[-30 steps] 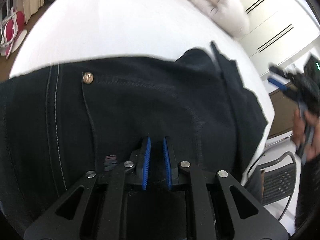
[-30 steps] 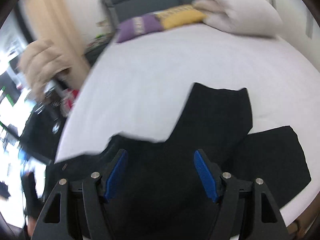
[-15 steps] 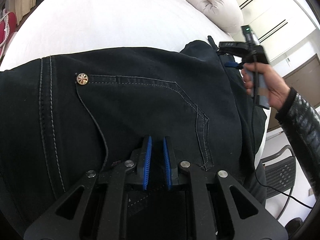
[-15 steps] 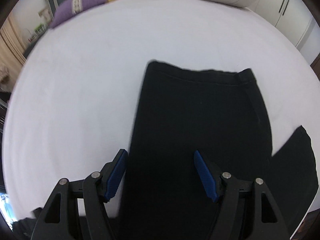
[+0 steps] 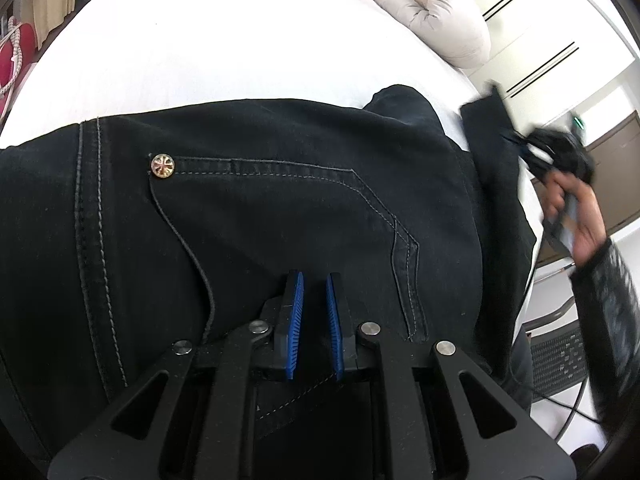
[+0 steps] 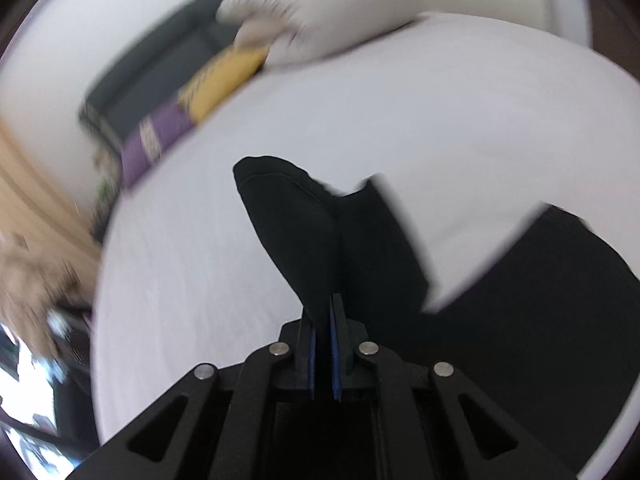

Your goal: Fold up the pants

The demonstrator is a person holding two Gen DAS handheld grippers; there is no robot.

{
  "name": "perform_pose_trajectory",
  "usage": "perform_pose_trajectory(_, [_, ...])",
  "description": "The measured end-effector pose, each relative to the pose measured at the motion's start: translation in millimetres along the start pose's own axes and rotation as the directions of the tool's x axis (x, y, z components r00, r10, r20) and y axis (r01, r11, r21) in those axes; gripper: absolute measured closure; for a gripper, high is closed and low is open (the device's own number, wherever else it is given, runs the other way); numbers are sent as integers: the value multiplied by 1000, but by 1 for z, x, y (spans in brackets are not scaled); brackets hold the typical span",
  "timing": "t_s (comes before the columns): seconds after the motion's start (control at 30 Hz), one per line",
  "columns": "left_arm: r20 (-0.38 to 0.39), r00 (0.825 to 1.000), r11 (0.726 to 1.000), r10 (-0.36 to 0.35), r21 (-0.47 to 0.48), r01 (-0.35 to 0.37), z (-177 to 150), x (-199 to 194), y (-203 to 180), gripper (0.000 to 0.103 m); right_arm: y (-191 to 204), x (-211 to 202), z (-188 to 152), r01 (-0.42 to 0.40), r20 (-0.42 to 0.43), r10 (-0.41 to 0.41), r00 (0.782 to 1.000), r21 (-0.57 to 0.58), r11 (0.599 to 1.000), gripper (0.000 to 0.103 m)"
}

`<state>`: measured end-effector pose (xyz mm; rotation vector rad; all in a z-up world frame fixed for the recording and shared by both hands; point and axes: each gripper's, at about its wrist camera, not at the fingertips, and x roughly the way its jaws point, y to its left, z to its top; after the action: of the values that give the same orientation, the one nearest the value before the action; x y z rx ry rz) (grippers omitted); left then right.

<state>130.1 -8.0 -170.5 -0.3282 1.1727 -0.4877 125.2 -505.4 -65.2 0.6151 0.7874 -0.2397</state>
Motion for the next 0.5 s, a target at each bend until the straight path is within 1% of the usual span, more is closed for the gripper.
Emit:
perform_pose_trajectory(0.07, [-3,1000,1000,3,-5,-3,3,0,-2,91,-37,-30,-5,-34,59,28,998,96,995,97])
perform_pose_trajectory(0.1, [-6,1000,1000,4,-10,-4,4,-1,-2,91,-63,-46,-11,-53,90,39,995,160,986,97])
perform_pose_trajectory(0.13, [-9,1000,1000,3,-15,-4,5,-2,-2,91,-91,-58,-20,-77,117,51,992,228,971,97])
perform_pose_trajectory(0.2, [-12,1000,1000,1,-31,-1,8,-2,-1,91,-133,-73,-38,-84,141,37,989,340,937,97])
perform_pose_trajectory(0.23, [-13,1000,999,-1,-40,0,8,-3,-1,91,-160,-77,-52,-92,148,33,988,412,906,97])
perform_pose_trajectory(0.3, [-14,1000,999,-2,-50,1,11,-4,-1,91,-189,-69,-69,-126,128,69,989,520,845,91])
perform_pose_trajectory(0.33, [-15,1000,998,-3,-56,2,12,-5,-1,91,-201,-64,-78,-135,110,88,990,563,816,93])
perform_pose_trajectory(0.37, [-16,1000,998,-3,-59,2,13,-6,-2,91,-211,-62,-87,-188,132,135,982,595,781,90])
perform_pose_trajectory(0.4, [-17,1000,998,-4,-62,3,14,-6,-2,91,-215,-65,-87,-215,151,155,976,598,773,86])
perform_pose_trajectory(0.43, [-18,1000,998,-6,-67,4,14,-7,-1,91,-214,-67,-88,-229,162,164,973,591,773,73])
perform_pose_trajectory(0.47, [-19,1000,998,-7,-70,5,14,-7,-1,91,-209,-68,-86,-248,176,178,968,577,778,63])
perform_pose_trajectory(0.5, [-20,1000,997,-7,-74,6,15,-7,-1,91,-204,-68,-82,-273,196,195,961,563,780,46])
